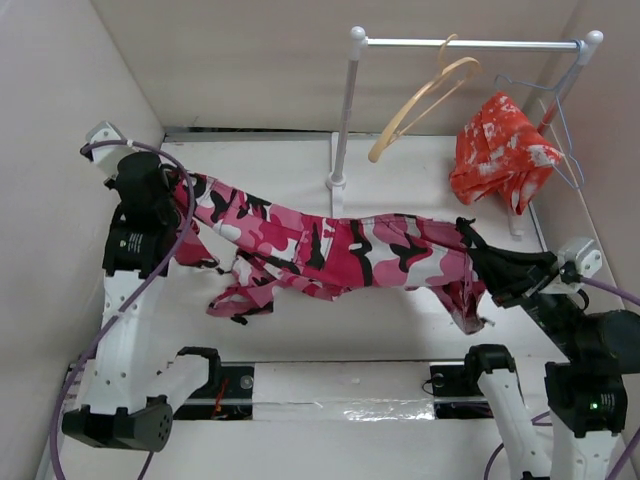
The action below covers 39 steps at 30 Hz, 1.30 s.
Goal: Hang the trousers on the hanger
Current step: Flatten out the trousers at the center of the board.
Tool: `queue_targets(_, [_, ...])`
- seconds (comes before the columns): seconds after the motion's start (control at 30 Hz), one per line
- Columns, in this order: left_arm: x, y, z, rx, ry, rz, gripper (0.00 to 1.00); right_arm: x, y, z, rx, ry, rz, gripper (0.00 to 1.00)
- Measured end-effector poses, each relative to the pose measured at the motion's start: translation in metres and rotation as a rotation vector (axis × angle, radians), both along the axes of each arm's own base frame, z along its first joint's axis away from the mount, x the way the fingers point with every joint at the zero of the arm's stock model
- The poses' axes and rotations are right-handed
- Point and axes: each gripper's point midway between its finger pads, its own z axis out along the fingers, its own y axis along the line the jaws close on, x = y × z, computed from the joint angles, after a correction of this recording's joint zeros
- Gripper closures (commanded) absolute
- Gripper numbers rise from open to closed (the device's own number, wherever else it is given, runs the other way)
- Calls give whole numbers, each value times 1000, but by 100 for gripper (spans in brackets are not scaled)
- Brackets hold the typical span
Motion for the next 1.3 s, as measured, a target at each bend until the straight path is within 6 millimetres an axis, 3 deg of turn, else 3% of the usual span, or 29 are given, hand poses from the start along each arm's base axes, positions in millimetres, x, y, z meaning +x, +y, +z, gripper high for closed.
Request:
queue_targets(0.07, [13, -1, -1, 22, 25, -12, 100, 3, 2, 3, 8, -20, 11, 100])
queue_targets(0.13, [36, -7, -10, 48, 57, -52, 99, 37, -2, -18, 25, 40, -20, 100])
queue_targets(0.17, [49, -12, -17, 59, 84, -80, 98, 62, -6, -38, 36, 111, -51, 100])
queue_targets(0.23, [80, -20, -37, 79, 146, -128, 92, 117, -18, -102, 56, 309, -133, 100])
queue_targets(0.3, [114, -32, -68, 103, 219, -178, 85, 154, -39, -174, 85, 516, -239, 100])
queue_targets(0.37, [140, -44, -110, 125, 311, -218, 82, 167, -64, -246, 109, 719, -367, 100])
queue_targets(0.43, [158, -60, -155, 139, 404, -263, 78, 170, -86, -281, 122, 824, -481, 100])
queue_targets(0.47, [164, -67, -175, 142, 447, -283, 72, 174, -94, -286, 122, 831, -524, 98])
queue_targets(0.5, [169, -74, -193, 143, 485, -304, 59, 181, -100, -285, 124, 824, -559, 81])
queue_targets(0.57, [176, -82, -220, 143, 540, -325, 51, 195, -111, -281, 128, 805, -609, 57])
queue_targets(0.6, [179, -83, -227, 142, 554, -328, 51, 200, -116, -278, 125, 800, -628, 38])
queue_targets(0.7, [177, -79, -230, 146, 572, -313, 54, 217, -127, -263, 123, 740, -668, 13])
queue_targets(0.73, [176, -78, -225, 146, 563, -305, 56, 217, -128, -257, 126, 717, -672, 12])
queue_targets(0.77, [174, -77, -220, 144, 549, -298, 61, 216, -128, -249, 131, 689, -672, 12])
queue_targets(0.8, [169, -75, -215, 141, 532, -286, 73, 215, -128, -240, 135, 654, -667, 23])
queue_targets(0.83, [160, -74, -209, 133, 518, -281, 79, 212, -125, -229, 135, 618, -655, 37])
queue_targets(0.87, [148, -73, -204, 129, 508, -279, 89, 209, -121, -217, 135, 580, -638, 55])
queue_targets(0.9, [135, -72, -199, 123, 498, -278, 100, 206, -115, -204, 135, 537, -614, 90])
queue_targets(0.93, [122, -72, -194, 117, 488, -278, 100, 202, -107, -192, 131, 491, -583, 100])
queue_targets(1.03, [93, -79, -190, 113, 480, -303, 100, 189, -78, -172, 127, 410, -475, 100])
queue_targets(1.1, [79, -86, -208, 113, 535, -335, 98, 180, -53, -173, 109, 393, -376, 100])
queue_targets(1.17, [68, -92, -242, 113, 645, -364, 90, 173, -28, -180, 85, 400, -284, 98])
queue_targets(1.2, [65, -94, -254, 110, 679, -370, 81, 170, -14, -182, 65, 403, -239, 96])
queue_targets(1.23, [54, -93, -284, 104, 782, -380, 77, 167, -3, -187, 45, 413, -202, 95])
queue_targets(1.3, [35, -86, -316, 86, 899, -373, 71, 161, 20, -196, -4, 428, -138, 92])
